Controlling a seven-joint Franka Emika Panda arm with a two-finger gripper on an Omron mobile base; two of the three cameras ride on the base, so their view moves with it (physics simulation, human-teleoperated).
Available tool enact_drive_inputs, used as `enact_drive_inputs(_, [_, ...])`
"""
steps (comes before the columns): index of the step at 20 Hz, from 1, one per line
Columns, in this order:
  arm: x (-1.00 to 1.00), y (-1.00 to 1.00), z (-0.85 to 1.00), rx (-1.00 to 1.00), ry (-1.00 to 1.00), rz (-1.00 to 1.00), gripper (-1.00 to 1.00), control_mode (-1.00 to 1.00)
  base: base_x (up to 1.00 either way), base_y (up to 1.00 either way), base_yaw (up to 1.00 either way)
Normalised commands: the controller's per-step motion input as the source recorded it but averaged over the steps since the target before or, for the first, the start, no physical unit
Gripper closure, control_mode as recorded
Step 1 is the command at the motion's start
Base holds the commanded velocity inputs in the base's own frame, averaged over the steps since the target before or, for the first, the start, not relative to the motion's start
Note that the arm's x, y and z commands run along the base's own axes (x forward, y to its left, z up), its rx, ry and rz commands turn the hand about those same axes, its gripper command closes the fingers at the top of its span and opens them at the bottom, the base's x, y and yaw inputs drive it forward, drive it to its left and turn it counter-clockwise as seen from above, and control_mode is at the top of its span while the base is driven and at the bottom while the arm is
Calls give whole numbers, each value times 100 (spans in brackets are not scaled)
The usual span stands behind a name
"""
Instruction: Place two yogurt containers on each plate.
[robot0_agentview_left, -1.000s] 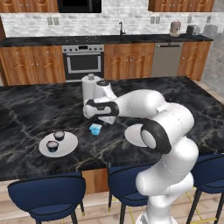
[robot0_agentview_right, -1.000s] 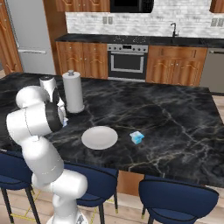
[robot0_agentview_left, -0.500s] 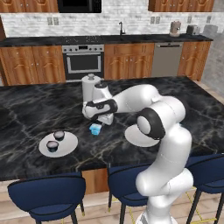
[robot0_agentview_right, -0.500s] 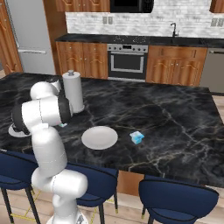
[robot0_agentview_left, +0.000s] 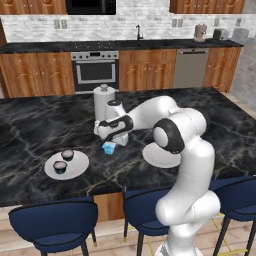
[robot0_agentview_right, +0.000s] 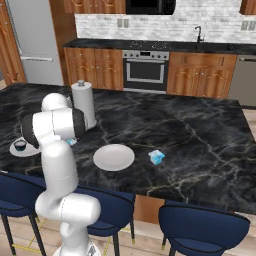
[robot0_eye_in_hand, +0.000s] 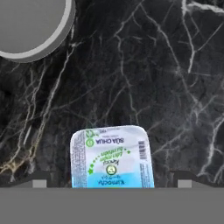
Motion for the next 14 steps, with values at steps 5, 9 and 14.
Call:
enact_drive_inputs(5, [16, 13, -20, 0, 0, 0, -100, -100, 0, 0, 0])
enact_drive_inputs(9, [17, 12, -14, 0, 0, 0, -100, -100, 0, 0, 0])
enact_drive_inputs(14, [5, 1, -15, 0, 0, 0, -100, -100, 0, 0, 0])
